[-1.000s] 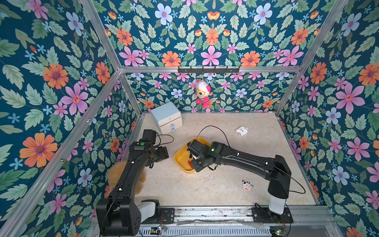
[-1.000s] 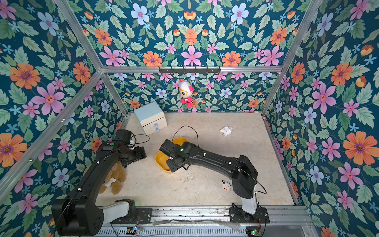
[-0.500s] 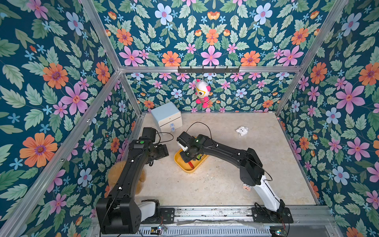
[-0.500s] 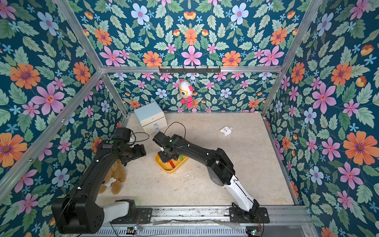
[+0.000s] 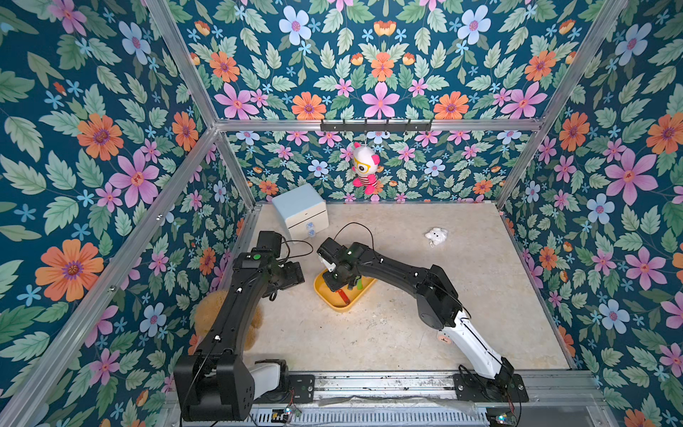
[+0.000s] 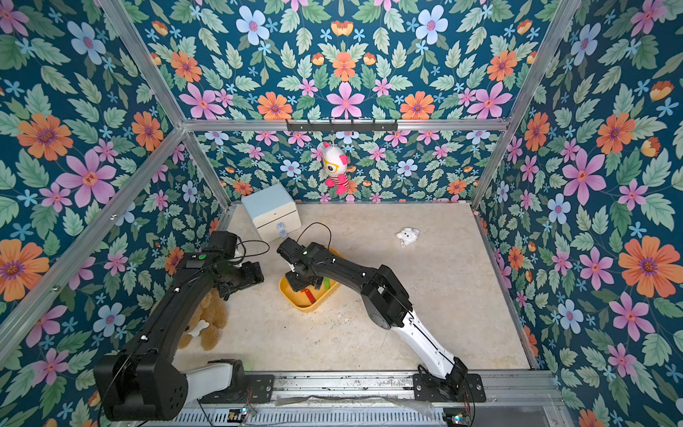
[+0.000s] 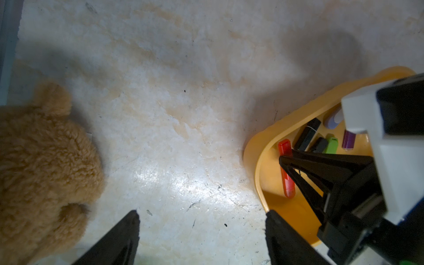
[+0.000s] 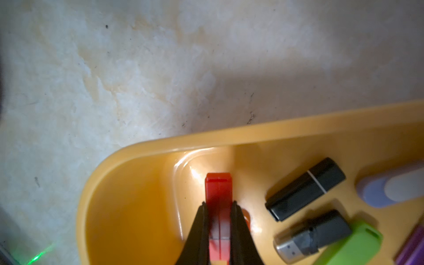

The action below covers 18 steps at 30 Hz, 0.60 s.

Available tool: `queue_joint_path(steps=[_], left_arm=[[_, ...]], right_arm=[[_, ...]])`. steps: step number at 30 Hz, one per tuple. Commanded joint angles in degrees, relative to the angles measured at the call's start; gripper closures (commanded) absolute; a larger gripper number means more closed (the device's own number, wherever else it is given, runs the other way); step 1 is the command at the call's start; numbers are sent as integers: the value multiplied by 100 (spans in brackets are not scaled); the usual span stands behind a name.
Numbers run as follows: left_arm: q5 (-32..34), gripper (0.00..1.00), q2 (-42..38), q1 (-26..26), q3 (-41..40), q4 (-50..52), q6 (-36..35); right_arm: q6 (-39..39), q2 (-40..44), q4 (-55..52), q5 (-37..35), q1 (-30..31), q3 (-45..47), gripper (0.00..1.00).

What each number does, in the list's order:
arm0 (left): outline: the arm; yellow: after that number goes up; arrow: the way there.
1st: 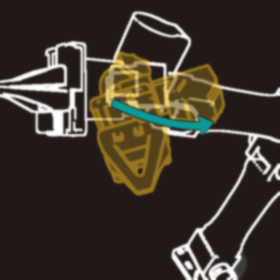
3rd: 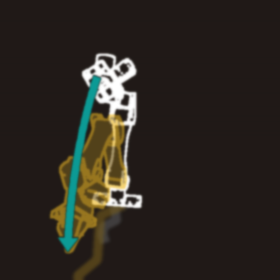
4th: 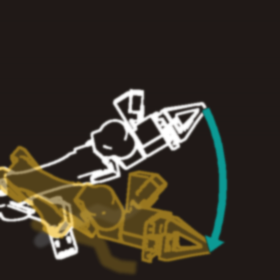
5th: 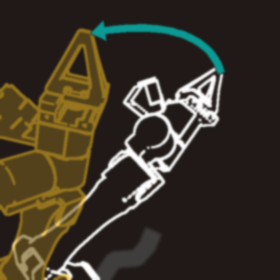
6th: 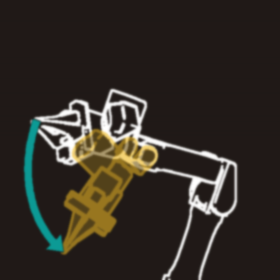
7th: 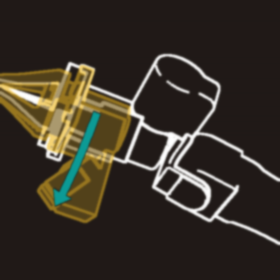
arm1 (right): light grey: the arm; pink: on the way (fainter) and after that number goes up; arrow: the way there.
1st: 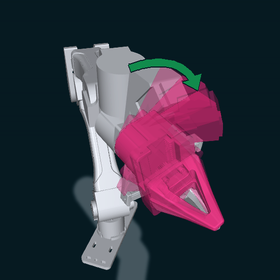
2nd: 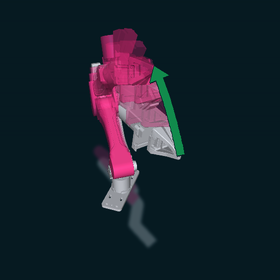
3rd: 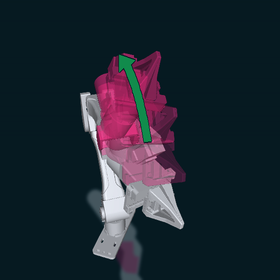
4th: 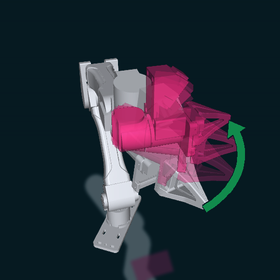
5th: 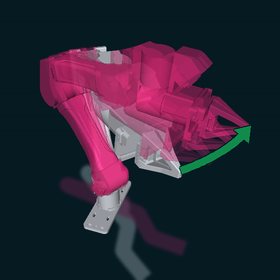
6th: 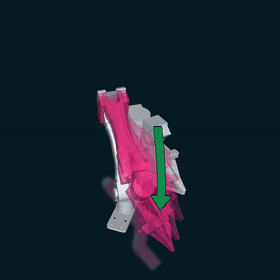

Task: Put the usb flash drive into the storage box
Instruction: Place the USB flash in the storage box.

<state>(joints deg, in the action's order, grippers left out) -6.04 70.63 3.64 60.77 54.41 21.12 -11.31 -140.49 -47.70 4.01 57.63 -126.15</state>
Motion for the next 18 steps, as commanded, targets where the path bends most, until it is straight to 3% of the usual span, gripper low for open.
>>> queue_joint_path(steps=[1,16,18], left_arm=[[-10,12,12,-2,9,-1,8],[47,12,-85,-6,-23,95,9],[64,12,-89,-3,-26,95,10]], right_arm=[[66,-122,91,151,-8,-108,100],[163,-425,-46,219,-35,-376,100],[155,-451,-79,223,-36,-392,93]])
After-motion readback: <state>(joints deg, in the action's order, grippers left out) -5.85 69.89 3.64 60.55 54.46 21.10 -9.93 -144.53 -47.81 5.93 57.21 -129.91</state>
